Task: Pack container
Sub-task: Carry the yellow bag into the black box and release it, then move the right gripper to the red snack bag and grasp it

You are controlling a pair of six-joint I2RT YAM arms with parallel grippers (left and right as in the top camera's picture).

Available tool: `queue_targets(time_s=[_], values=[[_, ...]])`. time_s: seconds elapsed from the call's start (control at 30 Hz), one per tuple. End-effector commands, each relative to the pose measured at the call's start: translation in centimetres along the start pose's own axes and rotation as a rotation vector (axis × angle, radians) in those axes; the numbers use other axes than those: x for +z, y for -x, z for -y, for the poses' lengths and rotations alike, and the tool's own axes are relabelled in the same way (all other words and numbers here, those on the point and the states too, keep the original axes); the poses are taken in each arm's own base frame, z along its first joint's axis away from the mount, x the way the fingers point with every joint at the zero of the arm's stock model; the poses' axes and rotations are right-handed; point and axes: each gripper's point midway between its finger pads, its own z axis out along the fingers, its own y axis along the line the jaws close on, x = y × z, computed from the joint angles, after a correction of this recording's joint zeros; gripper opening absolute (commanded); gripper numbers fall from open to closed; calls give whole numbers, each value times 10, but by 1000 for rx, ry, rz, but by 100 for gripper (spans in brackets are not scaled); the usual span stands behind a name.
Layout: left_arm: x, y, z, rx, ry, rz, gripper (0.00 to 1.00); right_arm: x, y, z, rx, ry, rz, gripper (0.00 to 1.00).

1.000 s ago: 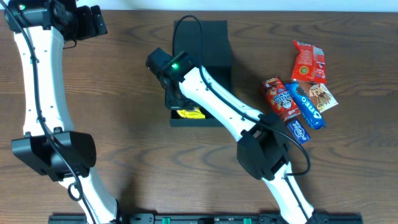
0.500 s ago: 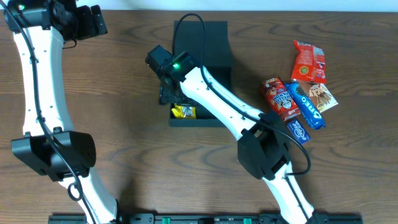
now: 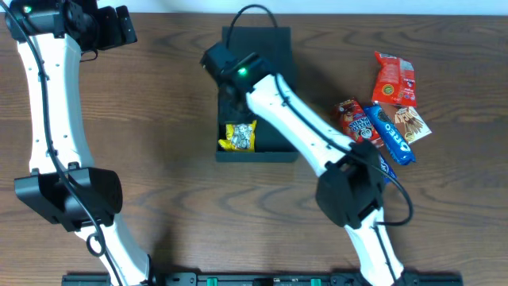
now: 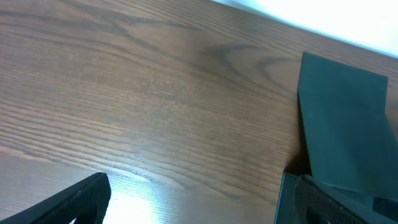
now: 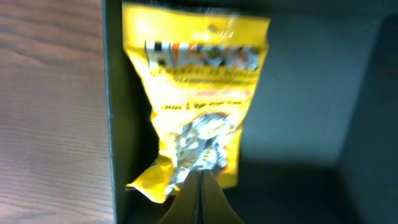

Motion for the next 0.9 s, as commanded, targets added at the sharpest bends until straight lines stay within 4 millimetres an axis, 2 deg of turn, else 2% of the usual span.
queue_targets(time_s=[0.0,0.1,0.17,0.63,0.73,0.87], values=[[-7,6,-1,-11,-3,24,95,-5,4,-4,-104,62,-2,2],[-7,6,-1,-11,-3,24,95,13,-6,-21,-206,153,-62,2],[-7,6,-1,-11,-3,24,95,27,-10,-24,-235,159,-88,1],[-7,7,-1,-10,-3,30,95,79,-33,-14,-250,112,-222,2],[-7,7,-1,-10,-3,31,95,82,-31,-15,-271,118,-215,1],[-7,8,-1,-10,-4,32,95,72,-21,-15,-293,137,-184,1]])
